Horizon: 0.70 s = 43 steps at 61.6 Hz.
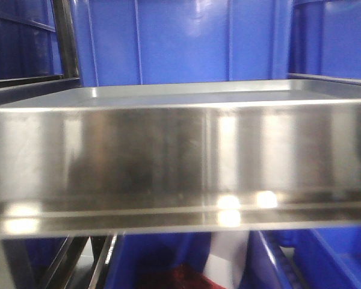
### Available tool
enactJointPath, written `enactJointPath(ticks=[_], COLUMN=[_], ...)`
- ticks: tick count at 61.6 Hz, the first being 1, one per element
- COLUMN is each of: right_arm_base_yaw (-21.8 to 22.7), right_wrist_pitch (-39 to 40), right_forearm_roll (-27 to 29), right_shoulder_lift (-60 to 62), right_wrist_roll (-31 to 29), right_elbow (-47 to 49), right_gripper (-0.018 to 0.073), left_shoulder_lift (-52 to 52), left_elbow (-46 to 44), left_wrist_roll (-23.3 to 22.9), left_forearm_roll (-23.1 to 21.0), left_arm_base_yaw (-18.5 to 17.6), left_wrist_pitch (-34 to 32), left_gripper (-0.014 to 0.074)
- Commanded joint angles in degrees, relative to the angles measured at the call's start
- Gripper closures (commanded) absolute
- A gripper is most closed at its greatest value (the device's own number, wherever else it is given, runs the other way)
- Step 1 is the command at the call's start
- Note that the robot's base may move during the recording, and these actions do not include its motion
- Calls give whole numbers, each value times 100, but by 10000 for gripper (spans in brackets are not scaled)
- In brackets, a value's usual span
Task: Grab orange capacitor from left shelf to right conveyor
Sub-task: 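Drive the base to the conveyor holding the cylinder in the right gripper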
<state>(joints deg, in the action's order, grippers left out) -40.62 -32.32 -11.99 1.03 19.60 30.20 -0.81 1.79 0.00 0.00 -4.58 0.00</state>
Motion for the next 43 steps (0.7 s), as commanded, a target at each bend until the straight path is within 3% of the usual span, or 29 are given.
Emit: enactJointPath(ticks=[1, 43], right_arm_base_yaw=[5, -4], right_wrist_pitch=[486, 479], right_forearm_roll=[-102, -102], right_shoulder_lift=[-33, -44], right_wrist_roll=[-7, -7], right_elbow=[134, 95], right_gripper=[501, 501], left_shoulder_lift=[33, 46], left_elbow=[-34, -34], left_wrist_roll=[0, 0], left_forearm_roll=[-31, -31], left_arm_base_yaw=[-32, -32], left_wrist_pitch=[-478, -490], left_gripper=[701, 701])
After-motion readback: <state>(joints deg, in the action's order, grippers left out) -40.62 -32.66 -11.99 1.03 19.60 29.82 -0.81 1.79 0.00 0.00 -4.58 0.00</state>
